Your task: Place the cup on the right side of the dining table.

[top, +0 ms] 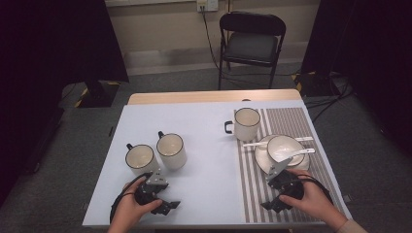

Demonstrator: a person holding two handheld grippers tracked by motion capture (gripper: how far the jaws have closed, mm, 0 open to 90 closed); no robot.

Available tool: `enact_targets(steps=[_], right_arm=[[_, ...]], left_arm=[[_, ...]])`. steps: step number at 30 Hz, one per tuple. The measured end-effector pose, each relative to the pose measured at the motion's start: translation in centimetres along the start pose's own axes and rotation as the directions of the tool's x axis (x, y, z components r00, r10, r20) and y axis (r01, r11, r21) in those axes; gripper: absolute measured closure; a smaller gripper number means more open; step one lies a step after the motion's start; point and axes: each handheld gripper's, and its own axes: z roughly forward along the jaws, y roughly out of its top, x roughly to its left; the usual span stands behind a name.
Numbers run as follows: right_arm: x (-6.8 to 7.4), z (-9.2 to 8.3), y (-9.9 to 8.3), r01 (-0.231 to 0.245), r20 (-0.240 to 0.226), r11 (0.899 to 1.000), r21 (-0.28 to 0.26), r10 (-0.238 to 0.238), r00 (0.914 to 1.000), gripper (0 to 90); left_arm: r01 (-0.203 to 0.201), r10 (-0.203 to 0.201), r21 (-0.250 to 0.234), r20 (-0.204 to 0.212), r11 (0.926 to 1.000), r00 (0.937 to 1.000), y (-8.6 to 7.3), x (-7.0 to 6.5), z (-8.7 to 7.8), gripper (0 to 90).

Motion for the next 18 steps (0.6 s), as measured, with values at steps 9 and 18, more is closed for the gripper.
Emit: enact_targets(steps=[9,18], right_arm=[[0.1,-0.1,-0.8,0.038,0.013,0.999,-0.031,-0.038,0.9992,17.3],[0.1,0.0,-1.3,0.072,0.018,0.995,-0.064,-0.071,0.9973,17.4]], left_arm=[[0.000,0.000,-0.002,-0.013,1.0000,0.9999,-0.5,0.2,-0.6,18.5],[0.005,-0.005,-0.002,-0.025,1.0000,0.9997,-1.0,0.3,-1.2,18.5]])
